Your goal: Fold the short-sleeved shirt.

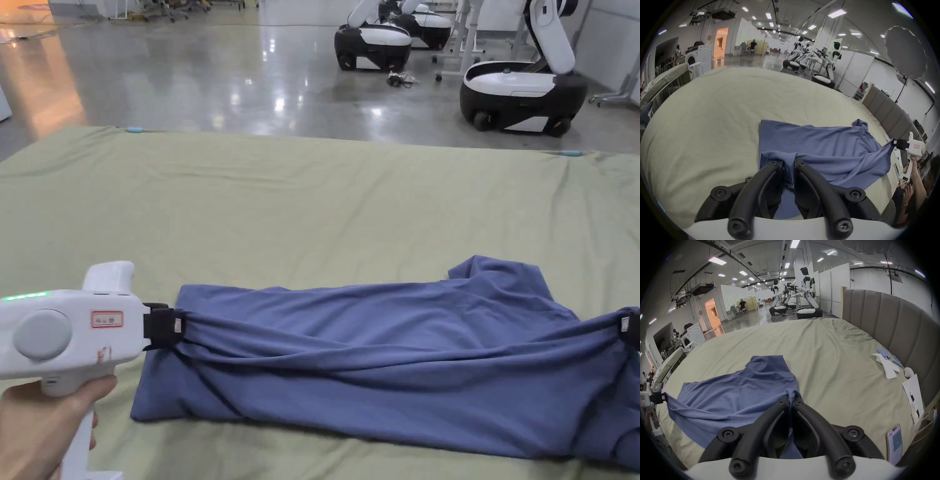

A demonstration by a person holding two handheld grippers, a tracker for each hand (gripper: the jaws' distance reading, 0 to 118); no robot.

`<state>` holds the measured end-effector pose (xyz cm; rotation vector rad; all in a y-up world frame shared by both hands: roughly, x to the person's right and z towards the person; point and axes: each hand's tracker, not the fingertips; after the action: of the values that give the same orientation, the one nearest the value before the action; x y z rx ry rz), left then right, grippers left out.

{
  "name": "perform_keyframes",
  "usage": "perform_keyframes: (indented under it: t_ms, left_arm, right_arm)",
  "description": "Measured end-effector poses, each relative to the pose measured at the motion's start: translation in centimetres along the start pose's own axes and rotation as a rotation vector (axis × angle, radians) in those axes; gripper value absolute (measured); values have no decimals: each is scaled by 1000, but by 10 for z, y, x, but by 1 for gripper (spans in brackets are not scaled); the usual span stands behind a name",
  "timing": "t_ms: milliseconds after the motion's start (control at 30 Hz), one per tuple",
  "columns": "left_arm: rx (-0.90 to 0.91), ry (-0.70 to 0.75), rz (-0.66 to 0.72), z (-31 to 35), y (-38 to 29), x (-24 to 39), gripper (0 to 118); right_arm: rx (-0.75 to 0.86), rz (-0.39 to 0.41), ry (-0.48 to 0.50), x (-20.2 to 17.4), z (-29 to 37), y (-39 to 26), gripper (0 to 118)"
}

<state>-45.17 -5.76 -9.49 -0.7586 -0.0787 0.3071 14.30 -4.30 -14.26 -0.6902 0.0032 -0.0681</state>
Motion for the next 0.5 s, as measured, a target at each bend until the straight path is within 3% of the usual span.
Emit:
perform_keyframes:
  t_ms: [100, 133, 167, 233, 300, 400, 500]
  left_arm:
    - [15, -38, 98, -14, -5, -11, 13]
    - [30, -46, 123, -12, -6, -17, 23]
    - [54, -92, 160, -9, -7, -22, 41]
    - [123, -124, 194, 10, -10, -24, 73]
    - [214, -129, 143, 46, -10, -20, 73]
    - [329, -33, -33, 103, -14, 5, 73]
    - [461, 31, -188, 156, -31, 33, 73]
  right_arm:
    - [-17, 13, 0, -1, -18, -2, 4]
    - [-39, 14, -5, 0, -22, -3, 7]
    - [-66, 9, 3, 1, -24, -3, 23]
    - [-70, 24, -19, 4, -17, -4, 83]
    - [-3, 67, -3, 3, 10, -4, 78]
    - [122, 168, 5, -9, 65, -11, 81]
    - [248, 195, 23, -25, 119, -29, 81]
